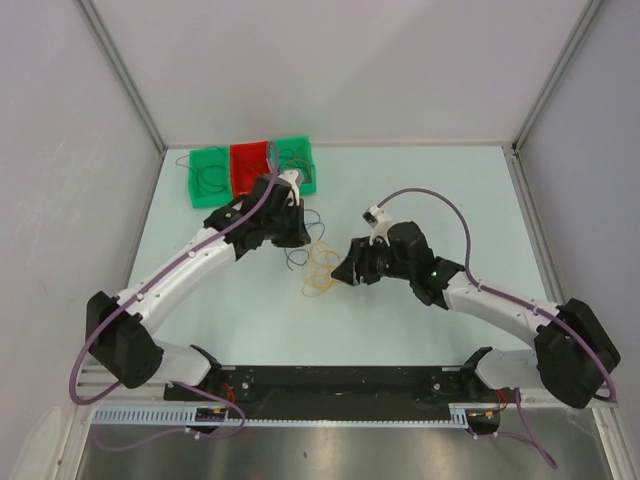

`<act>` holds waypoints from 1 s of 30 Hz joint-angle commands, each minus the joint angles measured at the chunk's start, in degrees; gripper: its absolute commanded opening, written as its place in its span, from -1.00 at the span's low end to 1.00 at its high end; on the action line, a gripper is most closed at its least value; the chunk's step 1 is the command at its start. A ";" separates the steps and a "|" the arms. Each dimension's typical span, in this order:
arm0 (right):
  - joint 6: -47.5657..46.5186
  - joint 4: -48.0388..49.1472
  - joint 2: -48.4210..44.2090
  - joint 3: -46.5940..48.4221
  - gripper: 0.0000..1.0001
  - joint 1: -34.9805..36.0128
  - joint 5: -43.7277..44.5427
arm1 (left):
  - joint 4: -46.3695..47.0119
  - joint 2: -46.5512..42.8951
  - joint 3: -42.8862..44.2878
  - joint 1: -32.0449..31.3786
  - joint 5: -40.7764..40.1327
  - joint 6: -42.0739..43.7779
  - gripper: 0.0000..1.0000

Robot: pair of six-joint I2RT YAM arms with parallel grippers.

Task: Untangle the cables
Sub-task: Untie the cable.

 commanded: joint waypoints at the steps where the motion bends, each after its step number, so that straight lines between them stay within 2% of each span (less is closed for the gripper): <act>1: -1.79 3.88 1.84 2.95 0.17 2.53 0.63 | 1.18 -2.27 1.52 0.61 1.54 -0.67 -0.99; 11: -3.37 3.62 6.32 6.20 0.16 5.96 1.43 | 1.27 -2.80 1.26 1.41 2.33 -0.58 -0.99; 16: -3.90 3.45 7.91 7.43 0.06 6.84 1.69 | 1.18 -3.15 1.35 1.67 2.86 -0.58 -0.99; 20: -4.42 3.09 8.43 8.31 -0.19 7.37 1.86 | 1.01 -3.24 1.44 1.85 2.86 -0.58 -0.99; 24: -4.69 2.74 8.26 8.58 -0.67 7.89 2.48 | 0.83 -3.24 1.35 1.93 2.86 -0.67 -0.99; 26: -4.69 2.66 8.08 8.66 -0.84 7.90 2.57 | 0.83 -3.33 1.35 1.93 2.86 -0.75 -0.99; 29: -4.69 2.48 7.82 8.84 -1.00 7.98 2.39 | 0.83 -3.68 1.44 1.93 2.86 -0.76 -0.99; 30: -4.60 2.57 7.64 8.93 -1.00 7.98 2.22 | 0.74 -3.77 1.44 1.93 2.95 -0.84 -0.99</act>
